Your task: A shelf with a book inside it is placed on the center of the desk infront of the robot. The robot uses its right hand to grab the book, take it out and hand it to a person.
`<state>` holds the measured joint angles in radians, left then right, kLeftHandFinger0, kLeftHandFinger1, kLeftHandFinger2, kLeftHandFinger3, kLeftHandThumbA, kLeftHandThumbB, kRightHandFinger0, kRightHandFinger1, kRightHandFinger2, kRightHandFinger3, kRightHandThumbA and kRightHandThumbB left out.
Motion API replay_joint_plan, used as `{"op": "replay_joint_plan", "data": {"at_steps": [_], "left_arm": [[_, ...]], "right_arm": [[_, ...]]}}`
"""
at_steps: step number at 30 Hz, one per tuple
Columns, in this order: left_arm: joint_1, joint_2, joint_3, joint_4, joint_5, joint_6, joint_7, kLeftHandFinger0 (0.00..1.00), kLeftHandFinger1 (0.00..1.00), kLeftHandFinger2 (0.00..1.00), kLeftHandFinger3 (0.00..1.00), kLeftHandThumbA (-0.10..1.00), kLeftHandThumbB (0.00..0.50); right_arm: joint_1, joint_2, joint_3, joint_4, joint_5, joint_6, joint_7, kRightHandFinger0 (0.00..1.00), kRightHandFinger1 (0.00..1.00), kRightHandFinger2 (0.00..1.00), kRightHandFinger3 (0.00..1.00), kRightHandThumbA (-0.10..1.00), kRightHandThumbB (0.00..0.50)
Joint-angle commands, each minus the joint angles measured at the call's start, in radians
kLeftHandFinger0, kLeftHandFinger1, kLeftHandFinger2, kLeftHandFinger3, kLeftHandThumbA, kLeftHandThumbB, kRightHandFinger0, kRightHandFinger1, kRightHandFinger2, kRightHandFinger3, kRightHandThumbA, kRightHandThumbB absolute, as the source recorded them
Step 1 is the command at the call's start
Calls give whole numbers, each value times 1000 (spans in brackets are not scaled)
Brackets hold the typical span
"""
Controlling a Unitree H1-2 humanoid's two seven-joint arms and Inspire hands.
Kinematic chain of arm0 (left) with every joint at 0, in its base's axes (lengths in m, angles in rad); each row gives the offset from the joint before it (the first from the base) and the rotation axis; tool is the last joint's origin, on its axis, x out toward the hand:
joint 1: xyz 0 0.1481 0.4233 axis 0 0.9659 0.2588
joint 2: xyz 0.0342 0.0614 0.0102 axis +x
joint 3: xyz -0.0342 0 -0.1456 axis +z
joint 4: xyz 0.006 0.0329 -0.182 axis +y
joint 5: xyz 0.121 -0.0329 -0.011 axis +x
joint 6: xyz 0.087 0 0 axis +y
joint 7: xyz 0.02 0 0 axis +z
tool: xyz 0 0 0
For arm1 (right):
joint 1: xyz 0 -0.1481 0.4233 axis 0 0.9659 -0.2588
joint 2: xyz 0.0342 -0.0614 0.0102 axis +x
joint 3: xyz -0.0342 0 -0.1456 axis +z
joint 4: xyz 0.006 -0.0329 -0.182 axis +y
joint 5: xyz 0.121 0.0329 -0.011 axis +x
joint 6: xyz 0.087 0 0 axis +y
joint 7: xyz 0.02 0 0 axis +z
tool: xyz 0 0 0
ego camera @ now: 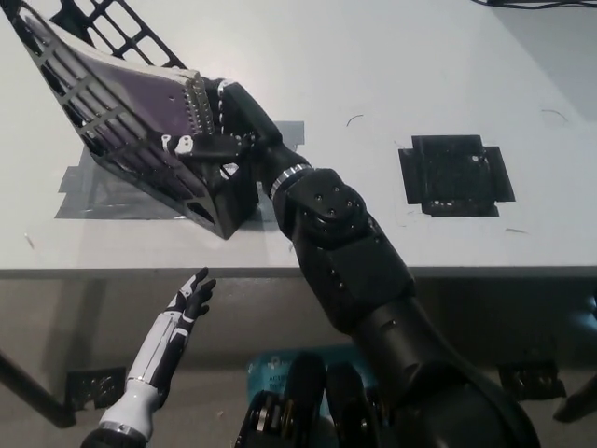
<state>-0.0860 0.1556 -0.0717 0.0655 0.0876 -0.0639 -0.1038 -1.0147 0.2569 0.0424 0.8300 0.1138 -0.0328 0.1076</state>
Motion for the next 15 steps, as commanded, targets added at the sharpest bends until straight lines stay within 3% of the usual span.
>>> {"op": "replay_joint_plan", "data": {"at_steps": [1,2,5,7,10,15], "left_arm": [[-21,14,-4,-27,-9,2,-23,1000,1000,1000,1000,987,280],[-24,15,-4,-24,-5,4,-23,1000,1000,1000,1000,979,325],[-27,17,-9,-21,8,2,-23,1000,1000,1000,1000,982,359],[-30,21,-13,-13,17,-6,-24,1000,1000,1000,1000,979,344],[-34,22,-16,-9,20,-8,-24,1000,1000,1000,1000,968,333],[-37,23,-18,-9,18,0,-27,1000,1000,1000,1000,949,321]], "right_arm": [[-49,43,-40,-99,120,-16,107,0,0,0,0,1000,103],[-46,51,-52,-124,140,6,113,0,0,0,0,1000,135],[-37,64,-75,-165,177,61,117,0,0,0,0,1000,90],[-31,73,-100,-182,213,100,121,0,0,0,0,1000,47],[-24,77,-120,-199,240,128,126,0,0,0,0,1000,30],[-25,85,-176,-214,315,203,132,0,0,0,0,1000,75]]}}
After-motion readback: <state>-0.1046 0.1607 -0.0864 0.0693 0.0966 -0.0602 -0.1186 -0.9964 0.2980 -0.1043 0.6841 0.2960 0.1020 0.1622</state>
